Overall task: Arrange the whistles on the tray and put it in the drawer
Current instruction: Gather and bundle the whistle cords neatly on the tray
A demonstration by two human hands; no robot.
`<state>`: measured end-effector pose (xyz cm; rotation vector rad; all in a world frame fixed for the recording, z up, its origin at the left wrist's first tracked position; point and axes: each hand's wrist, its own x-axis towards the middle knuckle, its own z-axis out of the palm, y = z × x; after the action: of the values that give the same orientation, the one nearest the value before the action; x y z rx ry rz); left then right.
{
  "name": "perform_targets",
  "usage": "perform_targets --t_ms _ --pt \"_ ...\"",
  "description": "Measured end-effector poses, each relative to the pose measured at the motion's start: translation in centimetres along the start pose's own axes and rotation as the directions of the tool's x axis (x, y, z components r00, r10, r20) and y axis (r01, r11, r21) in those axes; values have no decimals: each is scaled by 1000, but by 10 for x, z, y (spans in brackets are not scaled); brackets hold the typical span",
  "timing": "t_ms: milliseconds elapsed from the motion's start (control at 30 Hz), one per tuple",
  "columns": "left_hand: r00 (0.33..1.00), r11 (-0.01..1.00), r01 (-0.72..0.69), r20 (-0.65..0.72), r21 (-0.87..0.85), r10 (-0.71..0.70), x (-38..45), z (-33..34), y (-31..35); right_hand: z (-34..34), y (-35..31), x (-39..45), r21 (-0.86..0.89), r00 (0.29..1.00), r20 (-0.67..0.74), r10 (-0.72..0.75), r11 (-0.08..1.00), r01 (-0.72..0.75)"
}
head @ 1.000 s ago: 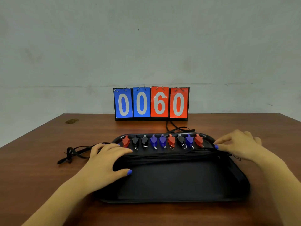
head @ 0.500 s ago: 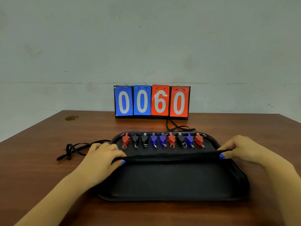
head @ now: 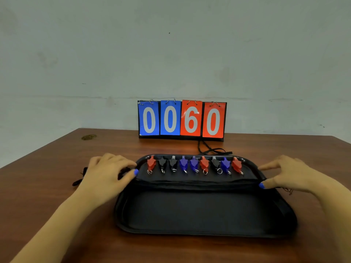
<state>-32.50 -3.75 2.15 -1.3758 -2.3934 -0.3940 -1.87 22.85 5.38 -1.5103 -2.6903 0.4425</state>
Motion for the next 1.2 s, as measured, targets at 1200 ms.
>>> perform_targets --t_ms 1200 --pt "629 424 471 -42 -774 -776 5 23 -59 61 -124 -53 -42 733 -202 -650 753 656"
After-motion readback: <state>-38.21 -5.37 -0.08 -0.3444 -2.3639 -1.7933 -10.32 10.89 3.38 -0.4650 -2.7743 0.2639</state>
